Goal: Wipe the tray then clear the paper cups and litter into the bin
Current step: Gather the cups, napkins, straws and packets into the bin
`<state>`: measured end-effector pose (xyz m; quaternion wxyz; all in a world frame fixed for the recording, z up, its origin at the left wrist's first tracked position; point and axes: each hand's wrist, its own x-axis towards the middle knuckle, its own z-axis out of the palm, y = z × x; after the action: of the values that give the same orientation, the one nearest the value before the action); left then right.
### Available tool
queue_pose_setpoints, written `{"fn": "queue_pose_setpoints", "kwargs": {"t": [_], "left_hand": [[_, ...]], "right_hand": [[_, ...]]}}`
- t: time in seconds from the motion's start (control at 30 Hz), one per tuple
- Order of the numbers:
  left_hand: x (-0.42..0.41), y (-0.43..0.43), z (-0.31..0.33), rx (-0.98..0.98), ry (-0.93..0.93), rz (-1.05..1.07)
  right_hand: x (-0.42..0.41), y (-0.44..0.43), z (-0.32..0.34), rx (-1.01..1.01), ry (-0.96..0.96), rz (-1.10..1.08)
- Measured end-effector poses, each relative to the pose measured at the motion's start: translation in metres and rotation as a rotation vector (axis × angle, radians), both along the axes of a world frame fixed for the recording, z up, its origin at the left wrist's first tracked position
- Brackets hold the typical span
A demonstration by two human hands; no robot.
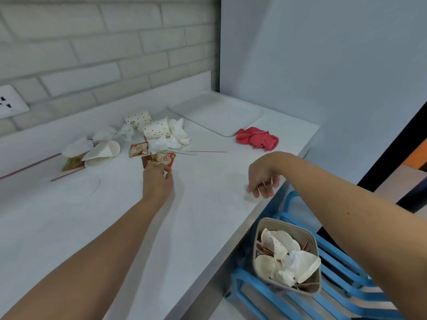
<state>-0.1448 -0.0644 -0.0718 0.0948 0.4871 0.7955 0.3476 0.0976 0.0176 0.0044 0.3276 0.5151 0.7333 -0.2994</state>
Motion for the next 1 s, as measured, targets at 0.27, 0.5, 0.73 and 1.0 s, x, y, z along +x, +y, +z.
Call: {"fn": "queue_pose_setpoints", "kwargs": {"t": [0.27, 0.5, 0.73, 1.0], "left_hand": [[-0.061, 0.011, 0.005, -0.108, 0.035, -0.009], [-0.084, 0.029, 0.008, -0.148, 0.002, -0.010], [-0.087, 0.055, 0.004, -0.278, 0.062, -0.053], [-0.081, 0.077, 0.000, -0.402, 0.058, -0.021]], "right_hand": [[-0.097, -0.011, -0.015, 0.256, 0.420, 0.012], [-0.160, -0.009, -0.025, 0.472, 0.383, 0.155], [-0.180, 0.018, -0.047, 0.639, 0.408, 0.007], [-0.184, 0.043, -0.069, 0.607, 0.334, -0.077]]}}
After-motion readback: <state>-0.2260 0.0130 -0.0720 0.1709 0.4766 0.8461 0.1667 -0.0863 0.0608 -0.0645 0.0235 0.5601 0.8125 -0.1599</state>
